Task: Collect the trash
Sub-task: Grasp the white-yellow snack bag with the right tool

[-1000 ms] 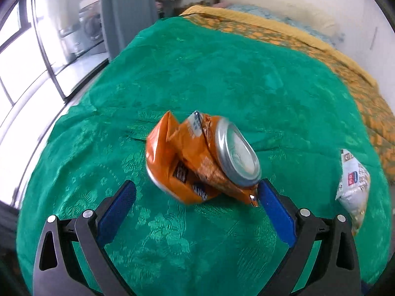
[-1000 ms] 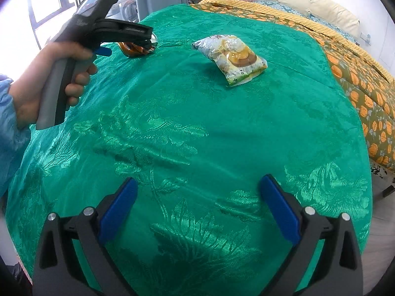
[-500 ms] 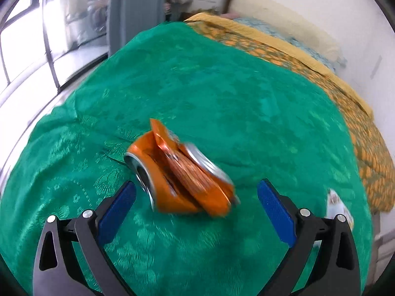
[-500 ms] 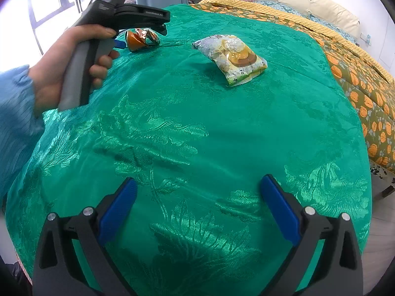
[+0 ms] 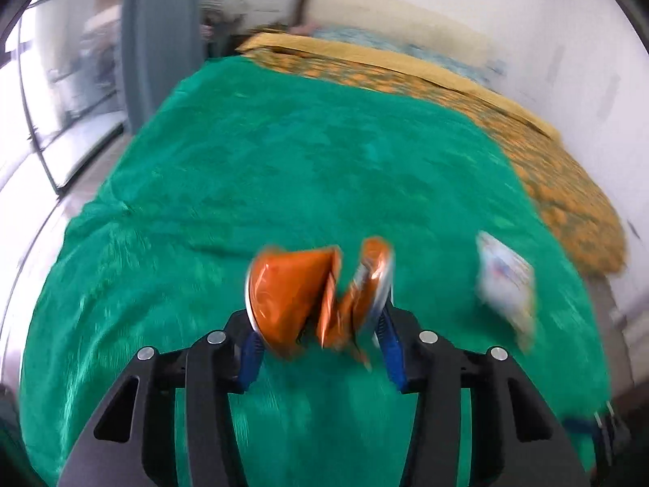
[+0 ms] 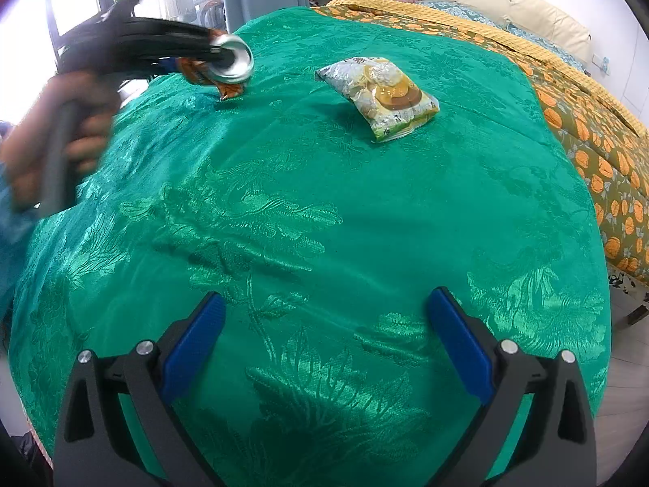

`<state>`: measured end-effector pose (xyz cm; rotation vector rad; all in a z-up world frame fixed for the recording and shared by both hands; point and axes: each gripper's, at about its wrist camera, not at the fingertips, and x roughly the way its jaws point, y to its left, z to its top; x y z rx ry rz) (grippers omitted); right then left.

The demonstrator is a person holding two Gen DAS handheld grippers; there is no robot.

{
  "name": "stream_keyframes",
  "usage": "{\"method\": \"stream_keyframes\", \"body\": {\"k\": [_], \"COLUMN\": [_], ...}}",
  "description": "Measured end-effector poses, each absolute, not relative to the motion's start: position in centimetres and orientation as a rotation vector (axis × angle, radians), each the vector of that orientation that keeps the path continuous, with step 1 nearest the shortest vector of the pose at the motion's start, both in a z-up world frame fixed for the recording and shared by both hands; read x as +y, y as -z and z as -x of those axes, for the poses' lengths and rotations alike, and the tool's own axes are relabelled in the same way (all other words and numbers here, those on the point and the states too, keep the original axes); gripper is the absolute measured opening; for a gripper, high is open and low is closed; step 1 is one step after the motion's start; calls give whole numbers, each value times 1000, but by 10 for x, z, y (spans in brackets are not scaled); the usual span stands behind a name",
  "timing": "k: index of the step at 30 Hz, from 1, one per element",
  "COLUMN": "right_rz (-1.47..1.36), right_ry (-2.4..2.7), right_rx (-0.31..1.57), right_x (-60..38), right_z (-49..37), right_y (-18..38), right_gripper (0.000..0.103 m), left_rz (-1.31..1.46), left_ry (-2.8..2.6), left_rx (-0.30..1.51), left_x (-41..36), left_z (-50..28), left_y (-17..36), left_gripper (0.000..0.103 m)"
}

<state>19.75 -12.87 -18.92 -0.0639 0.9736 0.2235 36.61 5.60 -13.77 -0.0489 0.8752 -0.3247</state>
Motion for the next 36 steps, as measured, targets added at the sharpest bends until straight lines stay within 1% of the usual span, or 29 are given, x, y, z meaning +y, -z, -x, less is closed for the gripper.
{"method": "stream_keyframes", "body": {"k": [5, 10, 11, 12, 15, 17, 18, 21, 23, 26, 30, 33, 35, 36], "right_rz": [65, 69, 69, 70, 71, 71, 70, 32, -29, 17, 114, 158, 217, 235], "right_ry": [-223, -219, -219, -218, -218, -218, -217, -227, -234, -200, -205, -251, -280, -279], "right_rx": [974, 974, 974, 974, 973, 974, 972, 953, 911, 866, 856, 859, 897, 906], "right_x": [-129, -130, -130, -130, -130, -129, -130, -136, -150, -161, -162, -155, -143, -140], "right_z": [-198, -198, -198, -197, -197, -197, -197, -192, -192, -211, -266, -301, -327, -335], "right_y": [189, 188, 188, 188, 188, 188, 187, 183, 174, 156, 142, 143, 151, 154], "right_gripper": [97, 97, 97, 97, 97, 97, 97, 97, 97, 97, 97, 97, 97, 97], "left_rz": [-7, -83, -99, -102, -92, -107, -104, -51, 9, 77, 105, 99, 81, 92], "left_ry": [514, 593, 587, 578, 566, 559, 552, 517, 503, 503, 456, 432, 396, 392], "left_rx": [885, 891, 884, 879, 850, 866, 858, 840, 848, 875, 897, 914, 927, 929], "left_x": [54, 36, 32, 31, 27, 22, 22, 28, 34, 37, 33, 27, 25, 26], "left_z": [-301, -260, -255, -253, -246, -247, -249, -256, -262, -270, -278, -286, -292, -293], "left_y": [120, 145, 153, 159, 172, 175, 173, 167, 164, 166, 169, 172, 176, 176], "left_gripper": [46, 52, 63, 76, 88, 89, 93, 97, 97, 97, 97, 97, 97, 95]}}
